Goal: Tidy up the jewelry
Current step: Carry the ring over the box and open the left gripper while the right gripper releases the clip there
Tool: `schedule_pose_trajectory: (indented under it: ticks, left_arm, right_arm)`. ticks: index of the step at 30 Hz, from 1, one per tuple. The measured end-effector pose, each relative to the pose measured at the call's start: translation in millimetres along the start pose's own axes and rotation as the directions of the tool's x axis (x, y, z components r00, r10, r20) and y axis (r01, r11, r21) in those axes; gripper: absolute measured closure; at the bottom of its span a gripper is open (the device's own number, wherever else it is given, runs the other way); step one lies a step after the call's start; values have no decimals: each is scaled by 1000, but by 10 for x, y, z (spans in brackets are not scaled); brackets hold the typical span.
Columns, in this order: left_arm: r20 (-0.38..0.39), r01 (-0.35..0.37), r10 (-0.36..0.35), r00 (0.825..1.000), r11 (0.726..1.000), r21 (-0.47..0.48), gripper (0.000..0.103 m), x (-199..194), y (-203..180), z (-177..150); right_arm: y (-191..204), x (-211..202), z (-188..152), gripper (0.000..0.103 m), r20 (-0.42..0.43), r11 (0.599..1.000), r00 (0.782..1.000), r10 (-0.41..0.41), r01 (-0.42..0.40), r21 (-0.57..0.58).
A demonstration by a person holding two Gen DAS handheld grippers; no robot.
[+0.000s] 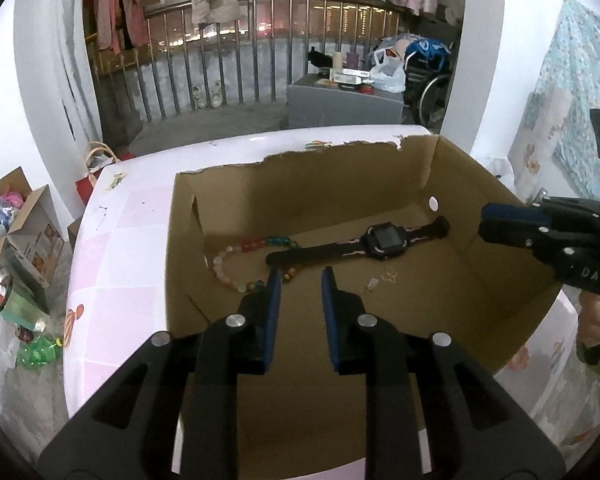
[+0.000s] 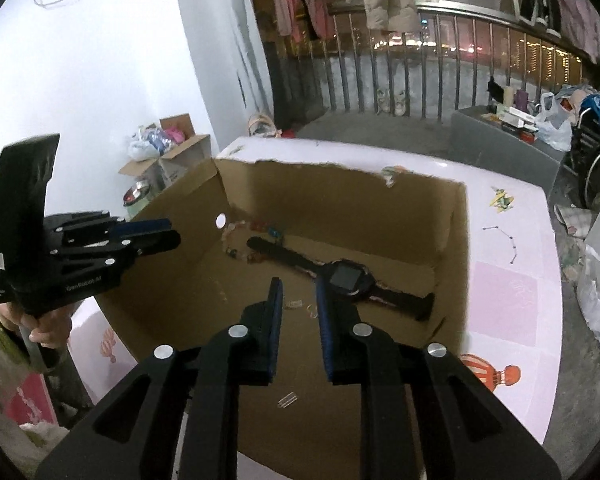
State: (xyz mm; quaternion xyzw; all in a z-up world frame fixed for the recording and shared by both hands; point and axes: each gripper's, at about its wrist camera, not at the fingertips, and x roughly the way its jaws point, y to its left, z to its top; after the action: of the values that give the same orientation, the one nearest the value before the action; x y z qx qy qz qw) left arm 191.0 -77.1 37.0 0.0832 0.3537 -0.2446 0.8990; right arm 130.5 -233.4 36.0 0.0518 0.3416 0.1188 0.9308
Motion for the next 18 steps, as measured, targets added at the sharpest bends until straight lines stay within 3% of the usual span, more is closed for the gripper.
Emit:
schedule_pose_trajectory:
  ticks: [10,18]
  left_arm:
    - [102,7,-4,995,999,-31,83,-360,26,-23]
    - [153,-12,24,988,997,-73,83,-789,140,-283]
  right_arm:
    - [-46,-414,6,77,92,999,995,-36,33,27]
    - [-11,-765,-175,76,144,997,988,-61,54,48]
